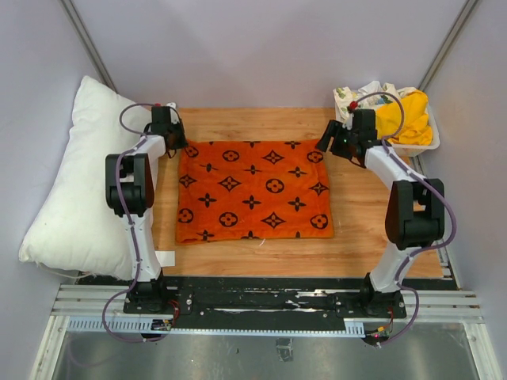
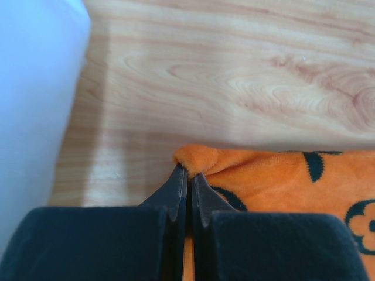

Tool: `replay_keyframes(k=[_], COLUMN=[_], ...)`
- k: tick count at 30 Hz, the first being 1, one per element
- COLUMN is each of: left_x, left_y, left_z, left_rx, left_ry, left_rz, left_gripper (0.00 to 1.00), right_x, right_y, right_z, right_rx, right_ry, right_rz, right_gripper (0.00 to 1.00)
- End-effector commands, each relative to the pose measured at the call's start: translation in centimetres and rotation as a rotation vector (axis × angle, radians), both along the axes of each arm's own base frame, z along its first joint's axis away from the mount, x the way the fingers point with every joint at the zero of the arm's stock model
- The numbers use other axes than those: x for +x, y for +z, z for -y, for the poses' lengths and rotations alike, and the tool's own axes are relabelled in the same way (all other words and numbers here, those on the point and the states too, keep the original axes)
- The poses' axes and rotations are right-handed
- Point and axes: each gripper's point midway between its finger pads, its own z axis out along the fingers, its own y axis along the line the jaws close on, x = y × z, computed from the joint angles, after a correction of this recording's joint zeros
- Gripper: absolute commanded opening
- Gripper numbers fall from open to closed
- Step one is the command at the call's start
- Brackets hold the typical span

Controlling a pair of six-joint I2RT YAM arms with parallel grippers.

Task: Remove the pillowcase from the pillow
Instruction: Fold the pillowcase at the center of the board.

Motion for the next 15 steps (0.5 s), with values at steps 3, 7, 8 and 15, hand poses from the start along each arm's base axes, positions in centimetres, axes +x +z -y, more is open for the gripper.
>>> replay_keyframes(k=[3, 7, 8, 15], left_x=[2.2, 2.5, 2.5, 2.5], left_y=[4.4, 4.5, 4.4, 4.2], left_z=[-0.7, -0.2, -0.2, -0.5], left_rx=[0.031, 0.011, 0.011, 0.03], left_ry=[-0.017, -0.033, -0.033, -0.031], left_rz=[0.114, 0.118, 0.116, 0.11], left_gripper=[0.0, 0.0, 0.0, 0.0], right_x=[4.9, 7.6, 8.3, 10.8], right_y=[-0.2, -2.7, -3.2, -5.5], right_z=[-1.5, -1.0, -0.8, -0.3], right_rx=[-0.141, -0.214, -0.232, -0.304], right_ry=[0.079, 0.099, 0.103, 0.128], right_rz=[0.031, -0.016, -0.024, -0.028], right_gripper=[0.67, 0.62, 0.61, 0.52])
